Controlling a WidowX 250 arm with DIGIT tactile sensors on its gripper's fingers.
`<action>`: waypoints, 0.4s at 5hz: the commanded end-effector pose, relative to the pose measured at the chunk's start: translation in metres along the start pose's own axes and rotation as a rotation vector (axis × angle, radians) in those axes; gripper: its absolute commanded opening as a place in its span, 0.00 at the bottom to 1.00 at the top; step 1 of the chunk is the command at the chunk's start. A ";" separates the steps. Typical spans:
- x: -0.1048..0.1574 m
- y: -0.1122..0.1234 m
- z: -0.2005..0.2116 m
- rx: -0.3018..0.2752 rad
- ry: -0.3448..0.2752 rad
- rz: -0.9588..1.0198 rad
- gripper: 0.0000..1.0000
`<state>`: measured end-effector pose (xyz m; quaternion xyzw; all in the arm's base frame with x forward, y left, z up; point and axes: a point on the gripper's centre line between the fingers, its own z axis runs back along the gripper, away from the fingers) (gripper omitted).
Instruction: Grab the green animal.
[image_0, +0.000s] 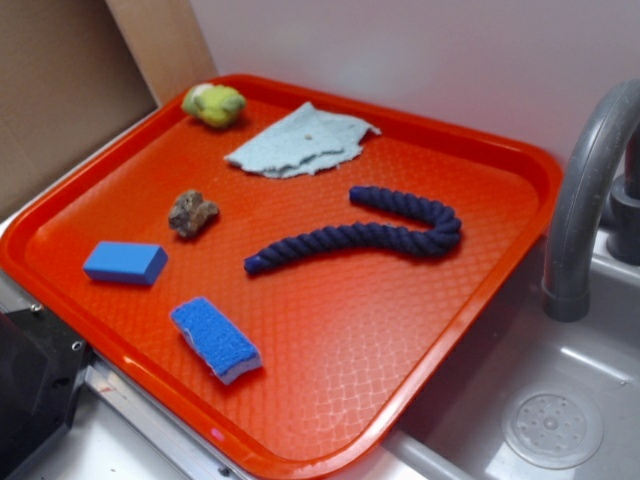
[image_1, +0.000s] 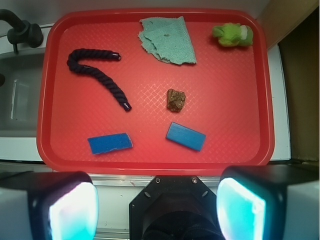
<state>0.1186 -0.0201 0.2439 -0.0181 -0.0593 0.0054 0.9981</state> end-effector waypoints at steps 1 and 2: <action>0.000 0.000 0.000 0.000 0.000 0.000 1.00; 0.038 -0.006 -0.030 0.003 -0.012 0.136 1.00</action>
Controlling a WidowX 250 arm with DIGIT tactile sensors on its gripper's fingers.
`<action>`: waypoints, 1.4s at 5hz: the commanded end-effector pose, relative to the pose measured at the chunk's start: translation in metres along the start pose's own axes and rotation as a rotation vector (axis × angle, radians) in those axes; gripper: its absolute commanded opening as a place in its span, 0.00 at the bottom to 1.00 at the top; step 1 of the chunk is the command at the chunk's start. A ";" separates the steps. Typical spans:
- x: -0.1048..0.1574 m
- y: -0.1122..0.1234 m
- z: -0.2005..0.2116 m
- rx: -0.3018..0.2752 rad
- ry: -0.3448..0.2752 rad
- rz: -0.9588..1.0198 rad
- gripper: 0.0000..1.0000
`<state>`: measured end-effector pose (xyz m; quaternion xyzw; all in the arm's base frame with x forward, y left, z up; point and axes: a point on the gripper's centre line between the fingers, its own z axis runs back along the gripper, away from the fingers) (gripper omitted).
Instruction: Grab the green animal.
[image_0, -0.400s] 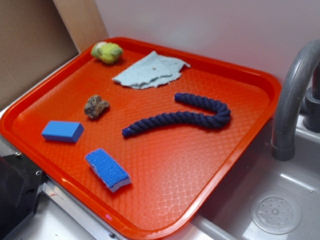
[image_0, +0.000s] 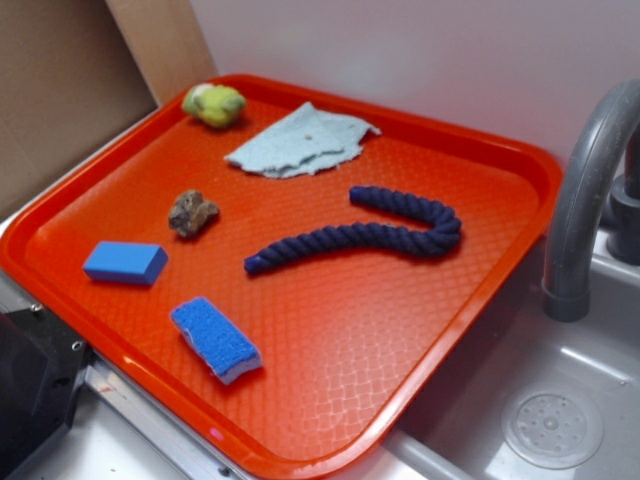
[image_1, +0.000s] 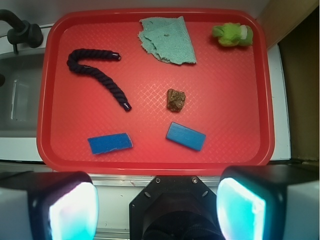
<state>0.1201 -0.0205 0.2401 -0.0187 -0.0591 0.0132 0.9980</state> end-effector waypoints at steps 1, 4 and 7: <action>0.070 0.000 -0.045 0.064 -0.093 0.254 1.00; 0.117 0.040 -0.096 0.174 -0.302 0.635 1.00; 0.160 0.096 -0.154 0.230 -0.390 0.708 1.00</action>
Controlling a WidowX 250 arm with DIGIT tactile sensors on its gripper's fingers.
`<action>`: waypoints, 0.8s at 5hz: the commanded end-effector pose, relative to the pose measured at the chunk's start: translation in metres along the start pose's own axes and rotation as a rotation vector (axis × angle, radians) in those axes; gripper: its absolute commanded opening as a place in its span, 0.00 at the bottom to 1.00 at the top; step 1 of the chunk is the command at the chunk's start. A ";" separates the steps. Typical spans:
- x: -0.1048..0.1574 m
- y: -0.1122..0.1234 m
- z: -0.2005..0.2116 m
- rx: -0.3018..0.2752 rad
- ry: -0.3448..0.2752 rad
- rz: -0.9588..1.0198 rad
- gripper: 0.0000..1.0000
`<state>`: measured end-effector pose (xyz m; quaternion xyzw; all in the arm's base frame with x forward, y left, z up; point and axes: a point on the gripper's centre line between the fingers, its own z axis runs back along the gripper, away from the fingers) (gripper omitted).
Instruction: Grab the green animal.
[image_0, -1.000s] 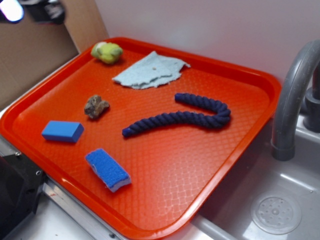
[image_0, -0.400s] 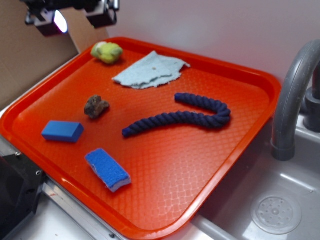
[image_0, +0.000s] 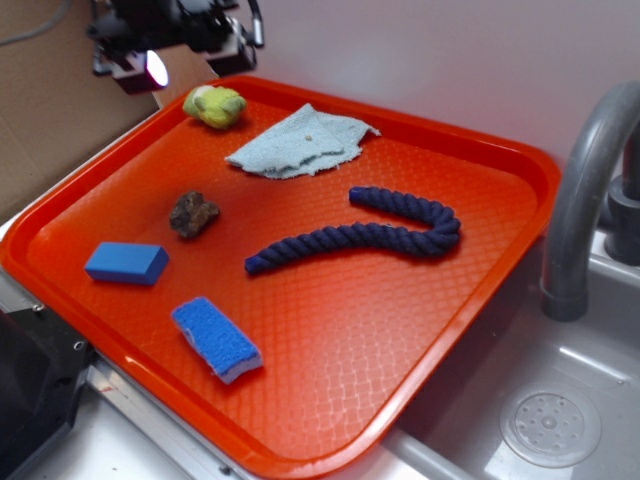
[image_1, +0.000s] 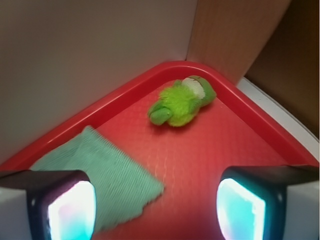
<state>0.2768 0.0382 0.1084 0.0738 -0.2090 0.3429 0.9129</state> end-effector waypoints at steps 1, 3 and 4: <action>0.047 0.027 -0.045 0.021 -0.058 0.088 1.00; 0.064 0.036 -0.074 -0.015 -0.084 0.086 1.00; 0.064 0.027 -0.093 -0.076 -0.038 0.069 1.00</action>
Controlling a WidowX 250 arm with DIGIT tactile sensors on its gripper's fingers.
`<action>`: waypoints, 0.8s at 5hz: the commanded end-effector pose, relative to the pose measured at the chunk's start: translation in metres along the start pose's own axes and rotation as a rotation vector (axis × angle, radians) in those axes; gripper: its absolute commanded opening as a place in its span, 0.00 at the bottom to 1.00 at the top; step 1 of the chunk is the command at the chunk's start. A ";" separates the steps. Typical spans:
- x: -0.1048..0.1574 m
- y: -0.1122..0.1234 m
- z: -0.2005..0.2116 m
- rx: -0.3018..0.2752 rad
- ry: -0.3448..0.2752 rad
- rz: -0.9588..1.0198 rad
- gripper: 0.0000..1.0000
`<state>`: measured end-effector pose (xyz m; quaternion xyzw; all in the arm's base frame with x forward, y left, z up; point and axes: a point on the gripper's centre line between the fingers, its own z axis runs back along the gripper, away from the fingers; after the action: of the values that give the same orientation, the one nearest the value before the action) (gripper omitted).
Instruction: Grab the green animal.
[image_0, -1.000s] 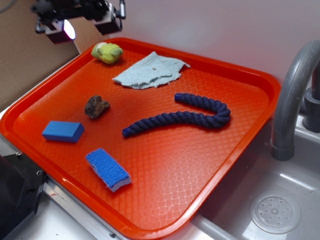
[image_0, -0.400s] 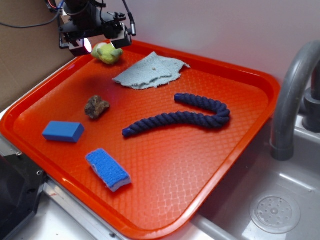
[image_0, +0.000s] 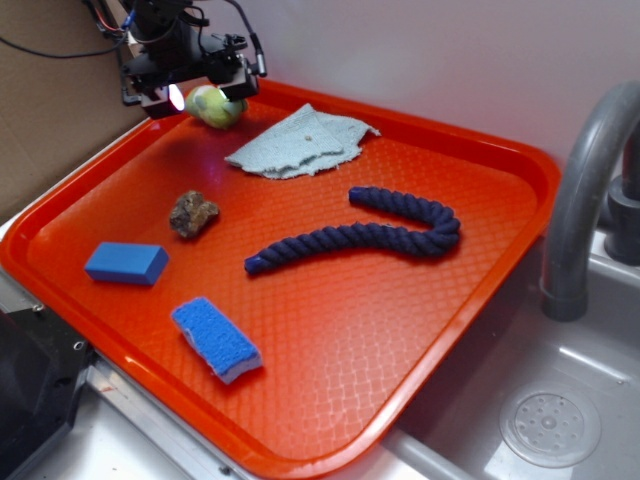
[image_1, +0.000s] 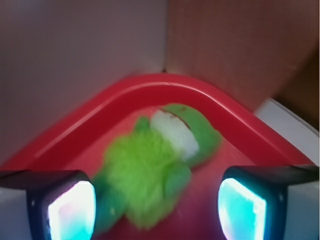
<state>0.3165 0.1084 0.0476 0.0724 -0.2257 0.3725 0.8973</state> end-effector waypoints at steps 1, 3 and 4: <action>0.017 -0.008 -0.013 -0.063 -0.002 0.010 0.00; 0.000 -0.004 0.016 0.002 0.016 -0.115 0.00; -0.017 -0.008 0.046 -0.057 0.038 -0.250 0.00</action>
<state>0.2887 0.0684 0.0627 0.0718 -0.1758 0.2576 0.9474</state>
